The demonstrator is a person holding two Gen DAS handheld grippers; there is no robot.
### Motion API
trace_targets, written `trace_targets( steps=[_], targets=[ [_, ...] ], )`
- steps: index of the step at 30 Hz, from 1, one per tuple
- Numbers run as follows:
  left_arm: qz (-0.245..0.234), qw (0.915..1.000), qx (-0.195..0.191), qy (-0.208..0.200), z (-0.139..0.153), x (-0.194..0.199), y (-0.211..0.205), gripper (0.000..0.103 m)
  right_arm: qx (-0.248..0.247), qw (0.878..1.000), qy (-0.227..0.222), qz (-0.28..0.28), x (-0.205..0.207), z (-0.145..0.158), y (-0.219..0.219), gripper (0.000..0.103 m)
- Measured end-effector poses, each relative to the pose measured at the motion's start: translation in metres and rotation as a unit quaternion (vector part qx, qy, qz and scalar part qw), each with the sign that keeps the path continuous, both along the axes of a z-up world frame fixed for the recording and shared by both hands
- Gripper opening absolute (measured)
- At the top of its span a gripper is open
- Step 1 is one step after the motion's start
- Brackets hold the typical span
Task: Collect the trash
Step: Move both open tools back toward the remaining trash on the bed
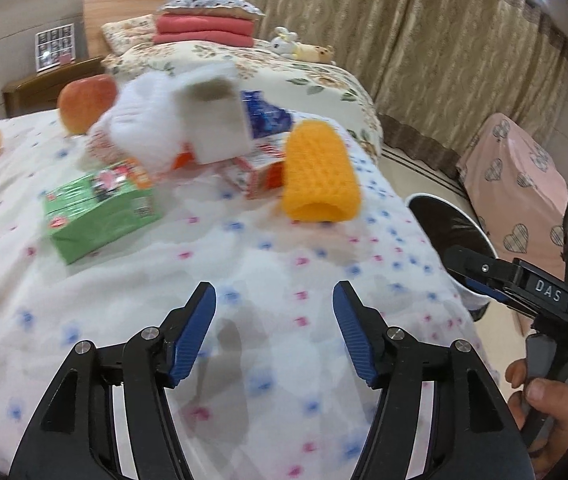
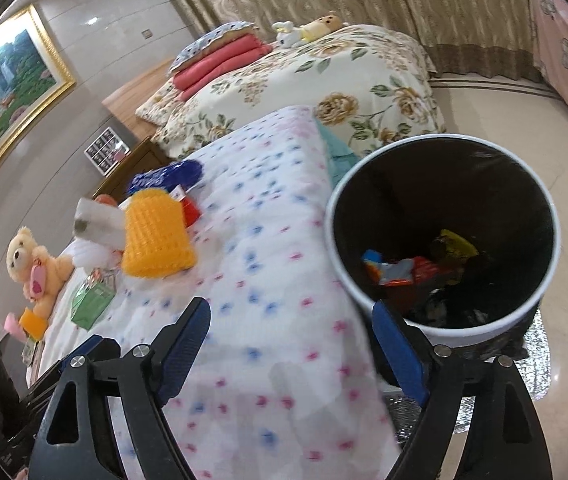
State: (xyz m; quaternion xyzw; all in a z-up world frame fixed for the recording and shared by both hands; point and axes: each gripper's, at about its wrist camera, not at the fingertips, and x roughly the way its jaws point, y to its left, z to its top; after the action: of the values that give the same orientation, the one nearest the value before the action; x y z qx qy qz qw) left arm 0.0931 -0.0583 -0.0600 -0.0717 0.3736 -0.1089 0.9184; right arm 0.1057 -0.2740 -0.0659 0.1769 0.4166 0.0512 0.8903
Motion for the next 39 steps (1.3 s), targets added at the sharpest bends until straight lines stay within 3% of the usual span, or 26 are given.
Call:
trace_targets(
  steps=[14,21,29,33,39],
  targets=[
    [0.057,0.9983,0.004,0.007,-0.009,-0.011,0.062,0.064,0.000,0.999,0.000,0.051,0.010,0.000,0.051,0.087],
    [0.068,0.9975,0.011,0.011,-0.008,-0.005,0.086,0.071,0.003,0.998,0.001,0.070,0.020,-0.001,0.069,0.087],
    [0.064,0.9975,0.025,0.013,-0.004,0.016,0.111,0.077,0.002,0.997,0.002,0.083,0.035,-0.002,0.083,0.087],
    [0.043,0.9983,0.037,0.016,-0.001,0.033,0.119,0.085,0.000,0.996,0.003,0.088,0.045,-0.002,0.091,0.087],
    [0.014,0.9973,0.070,0.016,0.000,0.057,0.126,0.088,0.005,0.996,0.001,0.089,0.061,-0.002,0.095,0.087]
  ],
)
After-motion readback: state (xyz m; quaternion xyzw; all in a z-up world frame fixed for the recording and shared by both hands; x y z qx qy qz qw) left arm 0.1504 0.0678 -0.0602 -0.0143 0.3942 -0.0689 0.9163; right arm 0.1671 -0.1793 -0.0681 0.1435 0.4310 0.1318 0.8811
